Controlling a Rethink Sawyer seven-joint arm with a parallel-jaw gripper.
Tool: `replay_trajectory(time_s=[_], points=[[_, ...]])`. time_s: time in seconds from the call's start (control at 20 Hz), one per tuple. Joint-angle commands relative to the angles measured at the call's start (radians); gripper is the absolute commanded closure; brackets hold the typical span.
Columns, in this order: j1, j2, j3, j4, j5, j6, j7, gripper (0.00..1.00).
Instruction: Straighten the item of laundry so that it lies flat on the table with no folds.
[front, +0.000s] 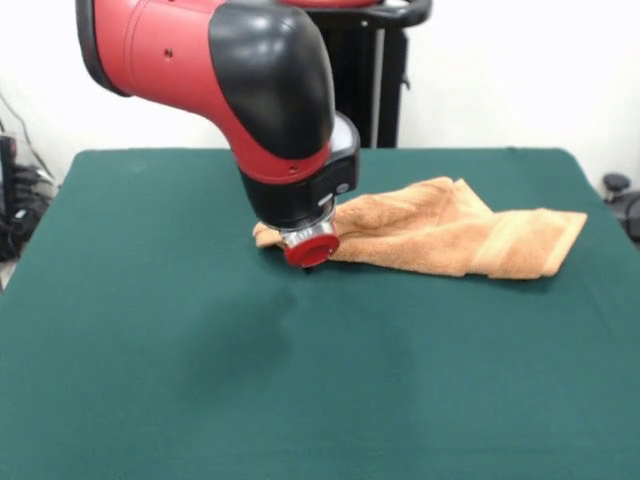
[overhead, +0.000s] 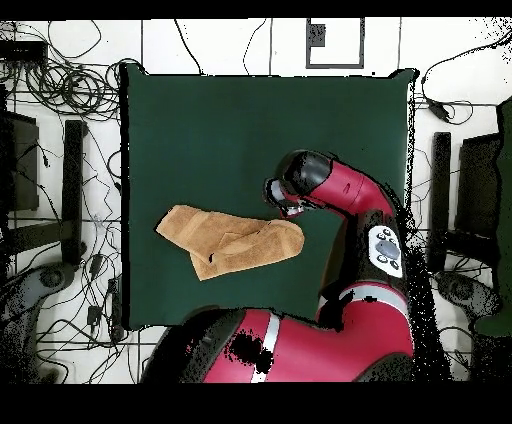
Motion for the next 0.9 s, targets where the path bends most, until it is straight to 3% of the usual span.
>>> replay_trajectory(time_s=[0.05,0.2,0.25,0.65,0.9], points=[[0.023,0.042,0.063,-0.019,-0.045,-0.018,0.01,1.0],[0.015,0.043,0.076,-0.014,-0.037,0.008,0.001,1.0],[0.011,0.043,0.08,-0.016,-0.029,0.047,0.004,0.0],[-0.001,0.034,0.082,-0.022,-0.017,0.146,0.008,0.0],[-0.113,0.035,0.176,-0.041,0.016,0.413,-0.087,0.0]])
